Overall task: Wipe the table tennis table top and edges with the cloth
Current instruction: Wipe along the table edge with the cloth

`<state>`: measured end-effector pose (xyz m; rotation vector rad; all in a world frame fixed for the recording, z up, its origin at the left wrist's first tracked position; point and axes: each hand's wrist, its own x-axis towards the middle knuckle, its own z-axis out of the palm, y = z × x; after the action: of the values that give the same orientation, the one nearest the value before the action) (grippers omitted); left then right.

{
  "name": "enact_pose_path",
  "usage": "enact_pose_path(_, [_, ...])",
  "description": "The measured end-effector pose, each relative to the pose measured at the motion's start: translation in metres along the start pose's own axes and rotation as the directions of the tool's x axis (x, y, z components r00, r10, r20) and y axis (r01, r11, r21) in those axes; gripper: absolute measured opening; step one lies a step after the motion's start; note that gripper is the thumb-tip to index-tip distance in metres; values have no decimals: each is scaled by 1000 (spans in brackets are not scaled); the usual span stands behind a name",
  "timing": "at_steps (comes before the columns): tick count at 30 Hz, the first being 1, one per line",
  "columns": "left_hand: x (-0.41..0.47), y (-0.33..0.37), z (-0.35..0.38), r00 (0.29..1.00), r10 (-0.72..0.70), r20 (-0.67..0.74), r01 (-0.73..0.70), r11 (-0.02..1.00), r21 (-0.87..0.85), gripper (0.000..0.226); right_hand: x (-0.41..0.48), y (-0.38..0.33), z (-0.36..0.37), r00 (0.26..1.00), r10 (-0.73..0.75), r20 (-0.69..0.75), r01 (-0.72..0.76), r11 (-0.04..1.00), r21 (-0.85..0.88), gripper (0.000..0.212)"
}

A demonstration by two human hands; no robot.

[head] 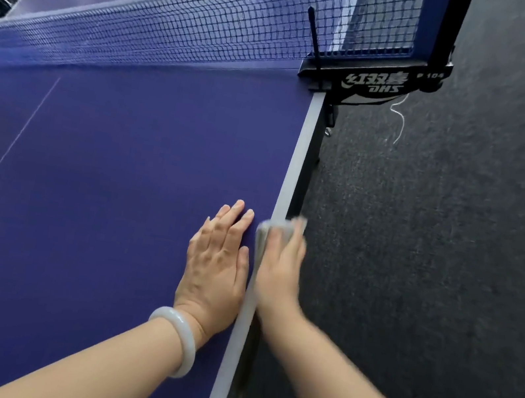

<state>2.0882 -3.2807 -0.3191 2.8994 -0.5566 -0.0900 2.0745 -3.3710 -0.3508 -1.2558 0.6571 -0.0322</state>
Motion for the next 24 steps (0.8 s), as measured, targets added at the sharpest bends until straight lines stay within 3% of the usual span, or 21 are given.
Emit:
enact_pose_path(5, [0, -2, 1, 1000, 2, 18, -2, 1000, -1, 56, 121, -50, -3, 999, -42, -26, 43, 999, 10, 59])
enact_pose_path(11, [0, -2, 0, 1000, 1, 31, -2, 1000, 14, 56, 116, -49, 0, 989, -132, -59, 129, 990, -63, 58])
enact_pose_path(18, [1, -1, 2, 999, 1, 32, -2, 1000, 29, 56, 201, -115, 5, 974, 159, -161, -177, 979, -103, 52])
enact_pose_path(21, [0, 0, 2, 999, -1, 34, 0, 999, 34, 56, 202, -119, 6, 973, 138, -185, -168, 973, -161, 50])
enact_pose_path(24, [1, 0, 1, 1000, -4, 29, 2, 999, 38, 57, 183, -103, 3, 989, 23, -149, -64, 958, -279, 44])
